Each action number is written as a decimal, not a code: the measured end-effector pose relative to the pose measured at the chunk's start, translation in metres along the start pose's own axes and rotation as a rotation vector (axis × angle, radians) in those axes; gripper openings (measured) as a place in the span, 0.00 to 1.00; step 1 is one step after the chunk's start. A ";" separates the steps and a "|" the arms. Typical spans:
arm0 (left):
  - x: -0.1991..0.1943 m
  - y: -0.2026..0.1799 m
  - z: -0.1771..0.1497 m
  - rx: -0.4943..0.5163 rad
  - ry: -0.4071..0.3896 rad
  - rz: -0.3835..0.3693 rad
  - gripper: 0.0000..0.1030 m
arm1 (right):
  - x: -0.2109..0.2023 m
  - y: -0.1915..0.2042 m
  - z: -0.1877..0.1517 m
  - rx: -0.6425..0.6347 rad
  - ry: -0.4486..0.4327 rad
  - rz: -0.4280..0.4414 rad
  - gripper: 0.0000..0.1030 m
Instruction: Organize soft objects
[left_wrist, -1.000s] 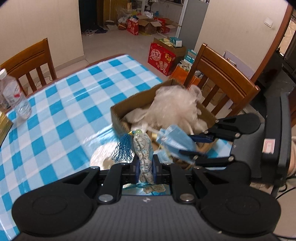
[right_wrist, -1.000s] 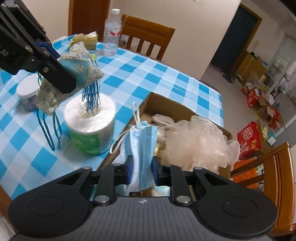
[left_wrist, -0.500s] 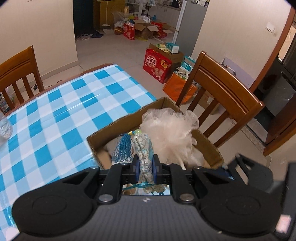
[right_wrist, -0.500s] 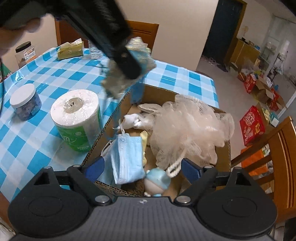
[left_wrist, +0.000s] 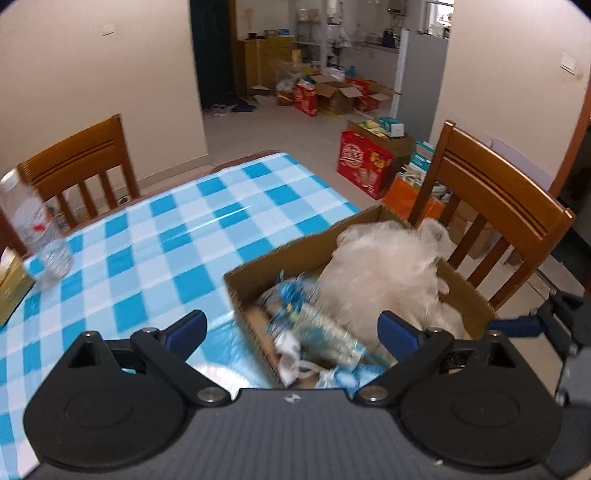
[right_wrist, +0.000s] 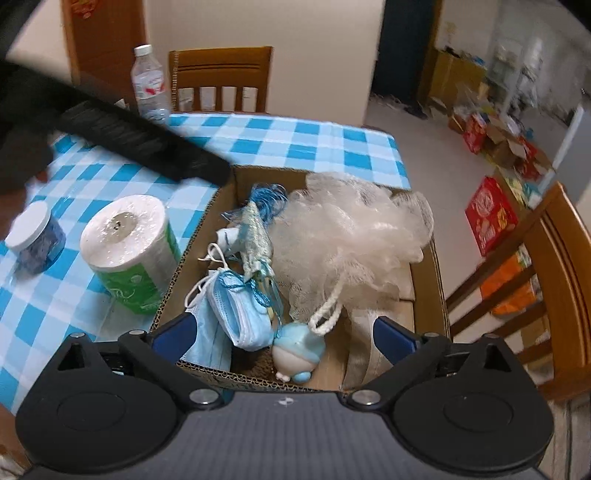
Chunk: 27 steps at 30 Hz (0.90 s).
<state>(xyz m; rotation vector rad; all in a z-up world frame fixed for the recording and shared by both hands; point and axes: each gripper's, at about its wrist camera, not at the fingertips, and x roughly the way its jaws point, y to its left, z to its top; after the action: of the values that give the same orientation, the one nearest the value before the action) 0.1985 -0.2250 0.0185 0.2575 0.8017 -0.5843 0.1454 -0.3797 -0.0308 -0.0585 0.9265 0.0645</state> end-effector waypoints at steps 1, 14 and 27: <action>-0.003 0.001 -0.005 -0.010 0.000 0.012 0.97 | 0.001 -0.001 -0.001 0.019 0.009 -0.005 1.00; -0.034 -0.001 -0.059 0.019 0.135 0.046 0.97 | -0.021 0.007 -0.025 0.377 0.128 -0.189 1.00; -0.075 0.002 -0.067 0.045 0.134 0.053 0.97 | -0.076 0.042 -0.029 0.432 0.092 -0.276 1.00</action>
<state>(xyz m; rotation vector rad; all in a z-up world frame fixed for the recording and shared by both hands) 0.1178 -0.1652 0.0285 0.3608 0.9093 -0.5397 0.0739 -0.3420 0.0117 0.2135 0.9990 -0.3964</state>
